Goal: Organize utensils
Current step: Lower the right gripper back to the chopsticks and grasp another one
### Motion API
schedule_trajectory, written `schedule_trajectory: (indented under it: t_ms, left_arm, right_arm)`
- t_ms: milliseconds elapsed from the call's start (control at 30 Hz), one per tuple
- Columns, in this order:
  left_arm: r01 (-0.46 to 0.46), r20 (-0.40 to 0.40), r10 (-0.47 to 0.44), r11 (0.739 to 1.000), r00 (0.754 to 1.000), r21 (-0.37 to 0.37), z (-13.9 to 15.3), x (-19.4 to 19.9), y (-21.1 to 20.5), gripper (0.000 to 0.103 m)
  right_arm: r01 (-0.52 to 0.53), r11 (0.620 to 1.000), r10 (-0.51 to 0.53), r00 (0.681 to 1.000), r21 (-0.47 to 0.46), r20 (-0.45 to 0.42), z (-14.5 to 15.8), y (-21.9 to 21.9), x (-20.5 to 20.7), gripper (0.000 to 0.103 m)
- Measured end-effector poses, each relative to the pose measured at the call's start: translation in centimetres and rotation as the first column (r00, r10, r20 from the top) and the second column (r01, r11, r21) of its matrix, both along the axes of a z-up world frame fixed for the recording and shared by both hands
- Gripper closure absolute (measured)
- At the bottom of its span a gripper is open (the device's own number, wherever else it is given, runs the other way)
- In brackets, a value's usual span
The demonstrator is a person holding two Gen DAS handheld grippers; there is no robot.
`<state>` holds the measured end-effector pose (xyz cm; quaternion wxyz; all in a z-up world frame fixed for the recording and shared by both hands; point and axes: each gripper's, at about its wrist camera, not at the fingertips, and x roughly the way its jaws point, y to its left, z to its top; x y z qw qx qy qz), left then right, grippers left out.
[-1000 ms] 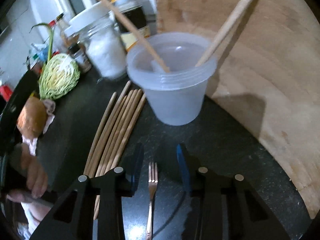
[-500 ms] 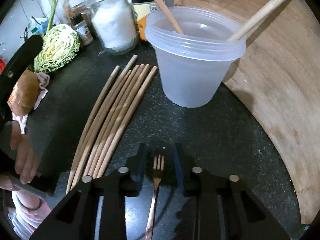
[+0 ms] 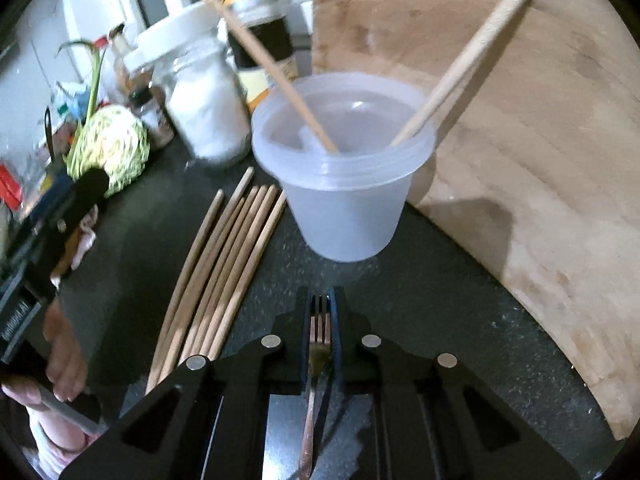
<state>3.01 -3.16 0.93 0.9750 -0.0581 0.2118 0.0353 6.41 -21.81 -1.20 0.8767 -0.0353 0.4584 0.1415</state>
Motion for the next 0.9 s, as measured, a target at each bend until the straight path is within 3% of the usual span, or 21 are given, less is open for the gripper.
schedule_trajectory:
  t_ms: [133, 300, 500, 733, 900]
  left_arm:
    - [-0.002, -0.079, 0.005, 0.999, 0.997, 0.047, -0.4, 0.9, -0.4, 0.001]
    - [0.024, -0.232, -0.021, 1.000, 0.973, 0.012, -1.9, 2.9, -0.3, 0.006]
    - [0.070, -0.332, -0.078, 0.997, 0.940, -0.034, -3.1, 4.5, -0.4, 0.029]
    - [0.101, -0.475, -0.160, 0.984, 0.865, -0.147, -5.2, 7.3, -0.5, 0.069]
    - [0.106, -0.514, -0.173, 0.982, 0.840, -0.157, -6.0, 8.2, -1.0, 0.079]
  right_arm:
    - [-0.002, 0.996, -0.003, 0.998, 0.088, 0.067, 1.8, -1.0, -0.6, 0.093]
    - [-0.001, 0.988, -0.028, 0.982, 0.154, 0.185, 3.7, -1.7, -2.0, 0.093]
    - [-0.035, 0.978, -0.026, 0.958, 0.207, 0.284, 5.5, -2.2, -3.2, 0.093]
    - [-0.056, 0.969, -0.030, 0.939, 0.239, 0.342, 6.5, -2.1, -4.1, 0.099]
    - [-0.038, 0.970, -0.049, 0.938, 0.241, 0.344, 6.4, -2.4, -4.1, 0.100]
